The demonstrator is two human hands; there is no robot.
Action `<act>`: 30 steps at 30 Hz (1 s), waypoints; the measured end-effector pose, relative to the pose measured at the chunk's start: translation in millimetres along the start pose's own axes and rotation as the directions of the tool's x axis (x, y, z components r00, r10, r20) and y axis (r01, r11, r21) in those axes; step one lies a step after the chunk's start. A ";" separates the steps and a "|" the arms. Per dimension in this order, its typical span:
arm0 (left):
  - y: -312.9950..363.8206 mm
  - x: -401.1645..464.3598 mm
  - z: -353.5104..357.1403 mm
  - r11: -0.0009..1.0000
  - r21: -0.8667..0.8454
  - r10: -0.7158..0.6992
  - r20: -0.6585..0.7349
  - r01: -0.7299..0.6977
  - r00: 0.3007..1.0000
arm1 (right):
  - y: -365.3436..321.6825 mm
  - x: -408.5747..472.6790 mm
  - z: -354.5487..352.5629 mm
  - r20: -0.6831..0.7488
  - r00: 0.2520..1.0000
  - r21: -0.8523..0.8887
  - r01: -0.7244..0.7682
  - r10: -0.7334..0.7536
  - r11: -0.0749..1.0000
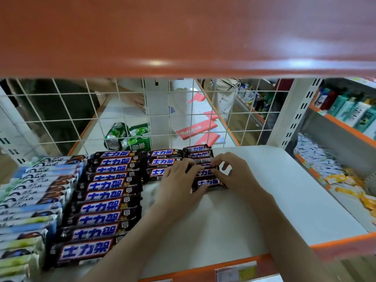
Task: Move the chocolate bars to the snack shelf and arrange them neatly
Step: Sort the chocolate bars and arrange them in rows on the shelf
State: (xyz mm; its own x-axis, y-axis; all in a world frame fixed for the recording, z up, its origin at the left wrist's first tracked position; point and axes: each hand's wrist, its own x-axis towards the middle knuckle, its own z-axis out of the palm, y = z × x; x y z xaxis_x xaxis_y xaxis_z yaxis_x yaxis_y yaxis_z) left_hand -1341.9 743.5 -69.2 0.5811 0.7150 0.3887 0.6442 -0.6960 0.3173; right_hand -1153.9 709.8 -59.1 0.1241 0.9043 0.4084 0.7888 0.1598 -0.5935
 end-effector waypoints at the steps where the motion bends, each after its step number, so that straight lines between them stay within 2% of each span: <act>1: -0.7 0.5 0.6 1.000 -0.018 -0.006 0.002 0.006 1.000 | 0.0 -0.1 0.2 0.005 1.000 -0.002 0.003 -0.003 1.000; 4: -3.3 2.3 3.5 0.998 -0.052 -0.018 0.029 0.020 0.999 | 0.3 0.4 -0.1 0.036 0.999 -0.029 -0.002 0.003 1.000; 8: -5.1 2.4 6.9 1.000 0.001 0.001 0.049 -0.001 0.999 | -0.3 -0.3 1.2 0.087 0.996 -0.073 -0.007 0.013 0.997; 12: -4.6 1.5 7.0 1.000 0.016 -0.003 0.040 0.002 0.999 | 2.3 0.5 2.3 0.079 0.997 -0.075 -0.010 0.016 0.997; 16: -4.5 0.6 7.9 1.000 0.011 -0.024 0.006 0.024 1.000 | 3.7 1.2 5.9 -0.001 1.000 -0.069 0.021 -0.021 0.997; 20: -5.6 1.9 10.2 0.999 0.025 -0.034 0.031 0.033 0.999 | 3.1 1.3 6.7 0.055 0.996 -0.097 0.070 -0.065 0.993; 30: -3.1 1.1 6.4 0.996 0.092 -0.024 0.053 0.019 0.998 | 2.4 1.3 9.0 0.101 0.995 -0.152 0.024 -0.009 0.988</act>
State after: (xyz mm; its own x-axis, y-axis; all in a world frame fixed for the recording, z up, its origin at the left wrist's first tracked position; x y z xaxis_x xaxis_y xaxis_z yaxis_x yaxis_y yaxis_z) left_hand -1340.1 746.8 -75.3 0.5910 0.7340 0.3345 0.6980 -0.6732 0.2440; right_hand -1157.3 714.9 -66.3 0.0555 0.9382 0.3416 0.8741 0.1196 -0.4707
